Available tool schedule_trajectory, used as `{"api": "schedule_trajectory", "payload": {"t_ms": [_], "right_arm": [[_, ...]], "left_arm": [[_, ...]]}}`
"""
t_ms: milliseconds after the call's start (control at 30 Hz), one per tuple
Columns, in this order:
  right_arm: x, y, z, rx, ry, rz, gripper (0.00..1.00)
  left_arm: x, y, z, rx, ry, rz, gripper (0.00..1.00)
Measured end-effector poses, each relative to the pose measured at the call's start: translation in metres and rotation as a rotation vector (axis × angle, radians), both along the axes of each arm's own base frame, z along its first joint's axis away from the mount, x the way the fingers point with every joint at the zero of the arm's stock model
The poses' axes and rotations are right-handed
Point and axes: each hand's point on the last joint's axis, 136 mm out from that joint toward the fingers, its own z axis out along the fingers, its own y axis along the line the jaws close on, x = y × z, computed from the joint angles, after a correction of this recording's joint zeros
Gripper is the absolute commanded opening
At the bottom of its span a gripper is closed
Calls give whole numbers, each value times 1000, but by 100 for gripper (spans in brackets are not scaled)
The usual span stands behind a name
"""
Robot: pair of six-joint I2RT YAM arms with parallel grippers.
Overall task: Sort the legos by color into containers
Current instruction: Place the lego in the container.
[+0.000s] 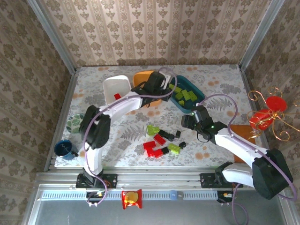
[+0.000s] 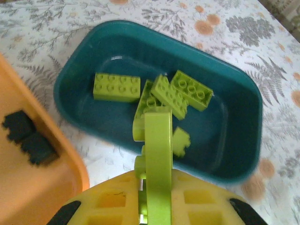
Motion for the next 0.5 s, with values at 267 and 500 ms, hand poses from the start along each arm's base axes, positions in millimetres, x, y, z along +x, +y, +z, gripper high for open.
{"api": "schedule_trajectory", "payload": {"t_ms": [267,500], "right_arm": [[-12,6,-2,2,18,22,71],[-16,10,-3,5,27,40,72]], "left_arm": [[49,-49,-16,-47,4,-33,31],[53,-65,1,-104,15,-60,62]]}}
